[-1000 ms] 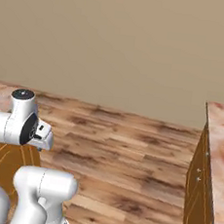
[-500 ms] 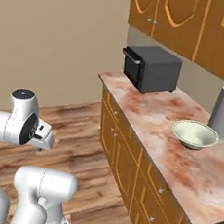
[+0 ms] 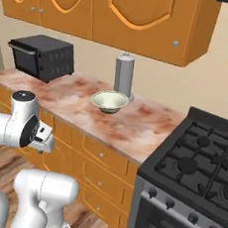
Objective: Pick the cup and bowl from the counter and place them on the counter next to the sink.
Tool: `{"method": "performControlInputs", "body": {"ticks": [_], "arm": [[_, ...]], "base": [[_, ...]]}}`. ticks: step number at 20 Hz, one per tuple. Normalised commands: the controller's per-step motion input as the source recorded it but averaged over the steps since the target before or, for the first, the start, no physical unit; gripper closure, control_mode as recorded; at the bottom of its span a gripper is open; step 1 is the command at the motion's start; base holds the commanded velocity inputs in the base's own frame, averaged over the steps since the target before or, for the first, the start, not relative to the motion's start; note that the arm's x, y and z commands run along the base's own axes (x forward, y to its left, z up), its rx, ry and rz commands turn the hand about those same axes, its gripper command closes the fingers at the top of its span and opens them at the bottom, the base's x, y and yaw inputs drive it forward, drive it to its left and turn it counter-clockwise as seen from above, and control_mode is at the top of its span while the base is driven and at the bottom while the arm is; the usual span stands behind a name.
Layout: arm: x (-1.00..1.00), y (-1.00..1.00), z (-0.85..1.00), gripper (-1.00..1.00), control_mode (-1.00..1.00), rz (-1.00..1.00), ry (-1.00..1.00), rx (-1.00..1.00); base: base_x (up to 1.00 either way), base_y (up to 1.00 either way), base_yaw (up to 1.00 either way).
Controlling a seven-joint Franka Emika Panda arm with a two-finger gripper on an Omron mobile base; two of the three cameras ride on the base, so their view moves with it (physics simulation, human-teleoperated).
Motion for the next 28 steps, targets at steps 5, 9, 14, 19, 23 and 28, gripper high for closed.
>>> {"method": "performControlInputs", "body": {"ticks": [5, 9, 14, 19, 23, 28], "arm": [[0.0, 0.0, 0.0, -1.0, 1.0, 0.0, 0.0, 0.0], [0.0, 0.0, 0.0, -1.0, 1.0, 0.0, 0.0, 0.0], [0.0, 0.0, 0.0, -1.0, 1.0, 0.0, 0.0, 0.0], [0.0, 0.0, 0.0, -1.0, 1.0, 0.0, 0.0, 0.0], [0.0, 0.0, 0.0, -1.0, 1.0, 0.0, 0.0, 0.0], [0.0, 0.0, 0.0, -1.0, 1.0, 0.0, 0.0, 0.0]], "base": [[0.21, -0.07, -0.76], [0.27, 0.0, -0.04], [0.4, 0.23, -0.18], [0.35, 0.38, -0.41], [0.29, 0.43, -0.42], [0.54, 0.56, -0.19]]}}
